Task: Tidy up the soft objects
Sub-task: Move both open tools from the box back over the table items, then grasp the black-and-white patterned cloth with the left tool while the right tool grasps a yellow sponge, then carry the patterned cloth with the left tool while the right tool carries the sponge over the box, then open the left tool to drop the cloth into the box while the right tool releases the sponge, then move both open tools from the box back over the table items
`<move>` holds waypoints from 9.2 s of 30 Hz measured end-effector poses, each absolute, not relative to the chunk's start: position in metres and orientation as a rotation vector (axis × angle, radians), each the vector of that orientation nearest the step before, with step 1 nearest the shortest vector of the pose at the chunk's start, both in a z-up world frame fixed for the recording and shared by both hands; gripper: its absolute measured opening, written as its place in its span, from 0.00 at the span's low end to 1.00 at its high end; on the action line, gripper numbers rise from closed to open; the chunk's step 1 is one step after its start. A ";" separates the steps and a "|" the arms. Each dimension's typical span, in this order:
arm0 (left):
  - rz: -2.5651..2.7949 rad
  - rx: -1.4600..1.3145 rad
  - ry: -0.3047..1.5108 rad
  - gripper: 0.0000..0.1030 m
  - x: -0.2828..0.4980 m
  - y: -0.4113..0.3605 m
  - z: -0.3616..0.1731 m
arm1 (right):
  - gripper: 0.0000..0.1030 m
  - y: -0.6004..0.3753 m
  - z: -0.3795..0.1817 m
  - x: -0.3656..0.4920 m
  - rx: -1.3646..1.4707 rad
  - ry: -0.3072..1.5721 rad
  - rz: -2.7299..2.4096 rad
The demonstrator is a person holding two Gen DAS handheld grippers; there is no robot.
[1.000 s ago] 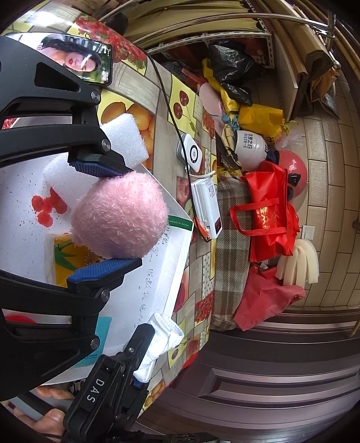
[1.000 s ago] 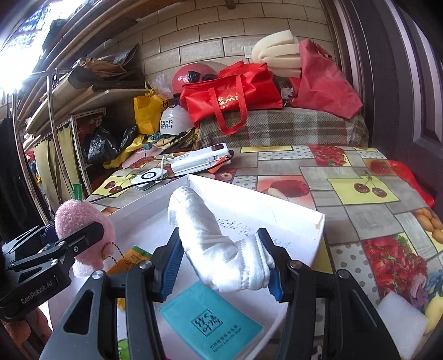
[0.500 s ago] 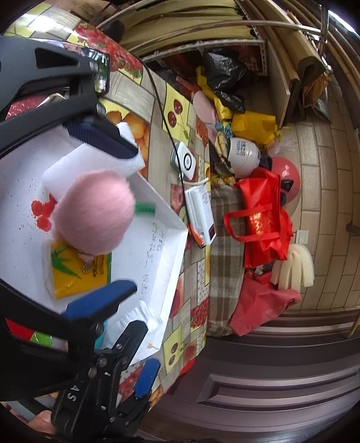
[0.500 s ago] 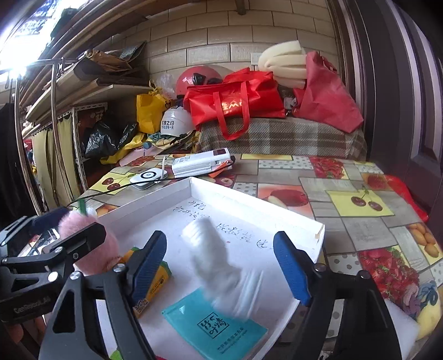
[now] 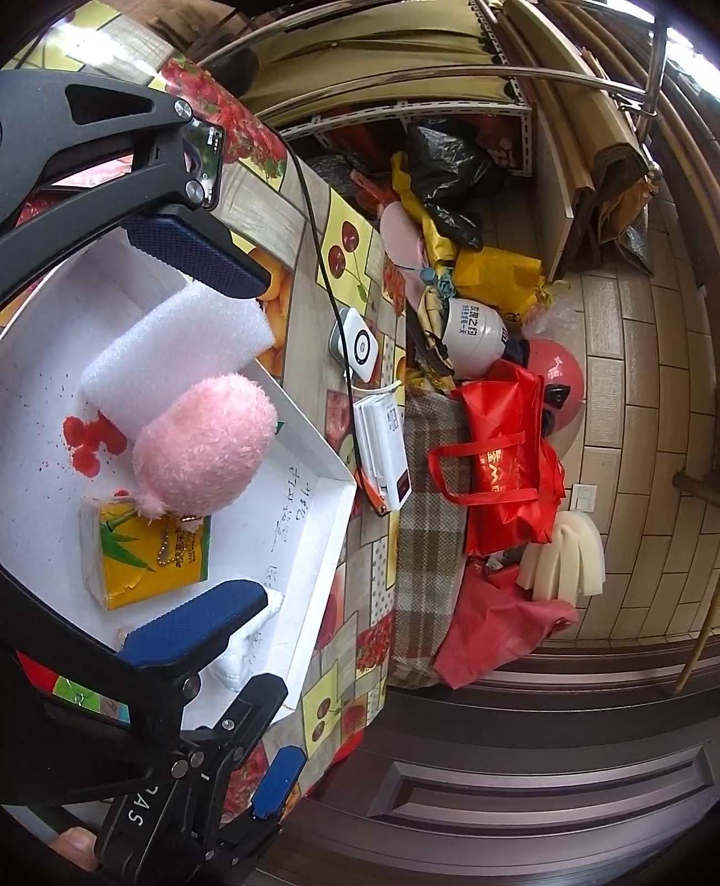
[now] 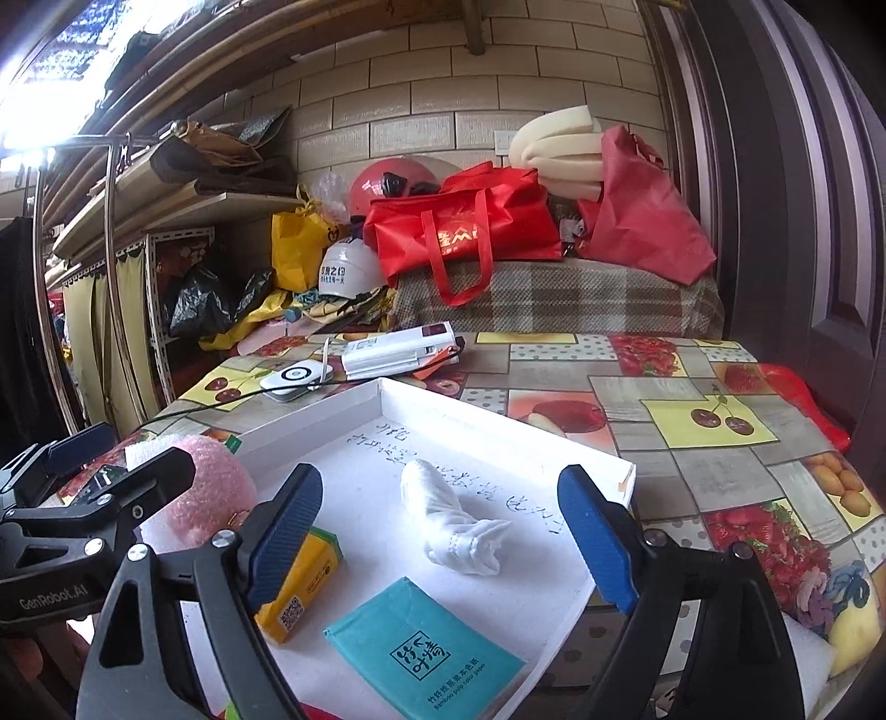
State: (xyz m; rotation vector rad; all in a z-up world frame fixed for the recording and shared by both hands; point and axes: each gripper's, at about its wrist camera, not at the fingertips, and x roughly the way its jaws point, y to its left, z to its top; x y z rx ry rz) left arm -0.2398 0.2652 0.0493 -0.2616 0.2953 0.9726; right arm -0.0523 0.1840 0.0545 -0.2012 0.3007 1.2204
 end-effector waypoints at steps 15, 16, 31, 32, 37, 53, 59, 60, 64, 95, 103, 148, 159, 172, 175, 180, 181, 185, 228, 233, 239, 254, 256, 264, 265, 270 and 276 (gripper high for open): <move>0.919 -0.174 0.275 1.00 -0.234 0.236 0.054 | 0.85 0.145 0.061 -0.055 -0.096 0.203 1.113; 0.904 -0.172 0.271 1.00 -0.234 0.233 0.054 | 0.85 0.141 0.062 -0.054 -0.080 0.202 1.117; 0.834 -0.227 0.270 1.00 -0.231 0.215 0.054 | 1.00 0.059 0.071 -0.040 0.138 0.104 1.141; 0.828 -0.233 0.268 1.00 -0.231 0.214 0.054 | 1.00 0.046 0.073 -0.038 0.152 0.071 1.111; 0.777 -0.243 0.266 1.00 -0.229 0.212 0.054 | 1.00 0.010 0.076 -0.003 0.180 0.099 1.016; 0.438 -0.097 0.460 1.00 -0.154 0.129 0.050 | 1.00 -0.045 0.051 0.115 0.108 0.505 0.872; 0.442 -0.051 0.644 0.99 -0.110 0.114 0.034 | 1.00 -0.024 0.042 0.090 -0.035 0.610 1.001; 0.443 -0.045 0.650 0.99 -0.108 0.113 0.032 | 1.00 -0.019 0.043 0.088 -0.063 0.608 1.000; 0.453 -0.044 0.660 0.99 -0.101 0.111 0.030 | 1.00 0.001 0.034 0.082 -0.202 0.643 0.986; 0.430 -0.021 0.863 0.88 -0.027 0.117 0.005 | 0.58 -0.006 0.027 0.102 -0.084 0.755 1.045; 0.423 -0.068 0.822 0.39 -0.032 0.120 0.009 | 0.57 -0.015 0.033 0.101 -0.043 0.700 1.038; 0.879 -0.197 0.289 0.40 -0.232 0.199 0.050 | 0.58 -0.027 0.060 0.049 0.168 0.383 1.014; 0.890 -0.187 0.302 0.40 -0.232 0.200 0.048 | 0.58 0.012 0.058 0.021 0.068 0.368 1.095; 0.902 -0.216 0.314 0.40 -0.232 0.207 0.046 | 0.58 0.061 0.056 -0.008 -0.065 0.331 1.150; 0.917 -0.225 0.323 0.40 -0.230 0.212 0.045 | 0.58 0.078 0.055 -0.014 -0.106 0.323 1.164; 0.940 -0.255 0.356 0.40 -0.225 0.227 0.042 | 0.58 0.101 0.054 -0.022 -0.147 0.318 1.188; 0.942 -0.264 0.362 0.40 -0.225 0.231 0.042 | 0.58 0.104 0.054 -0.022 -0.152 0.317 1.192; 0.957 -0.282 0.385 0.40 -0.222 0.243 0.039 | 0.58 0.119 0.053 -0.025 -0.174 0.319 1.204; 1.034 -0.265 0.404 0.88 -0.217 0.269 0.038 | 0.85 0.195 0.052 -0.022 -0.266 0.349 1.169; 1.067 -0.253 0.376 1.00 -0.222 0.264 0.040 | 0.91 0.193 0.053 -0.024 -0.261 0.330 1.152; 1.087 -0.233 0.348 1.00 -0.226 0.257 0.043 | 1.00 0.185 0.054 -0.026 -0.231 0.294 1.160; 1.106 -0.205 0.266 1.00 -0.238 0.245 0.049 | 1.00 0.160 0.061 -0.038 -0.154 0.189 1.177; 1.104 -0.194 0.254 1.00 -0.238 0.243 0.050 | 1.00 0.156 0.061 -0.038 -0.142 0.190 1.182; 1.046 -0.213 0.254 1.00 -0.239 0.232 0.050 | 1.00 0.115 0.064 -0.034 -0.020 0.178 1.210; 1.033 -0.213 0.257 1.00 -0.238 0.230 0.050 | 1.00 0.109 0.065 -0.033 -0.013 0.177 1.208; 0.953 -0.193 0.250 1.00 -0.233 0.215 0.052 | 1.00 0.075 0.067 -0.023 0.027 0.169 1.192; 0.794 -0.134 0.281 1.00 -0.215 0.192 0.054 | 1.00 0.020 0.070 0.027 0.133 0.176 1.026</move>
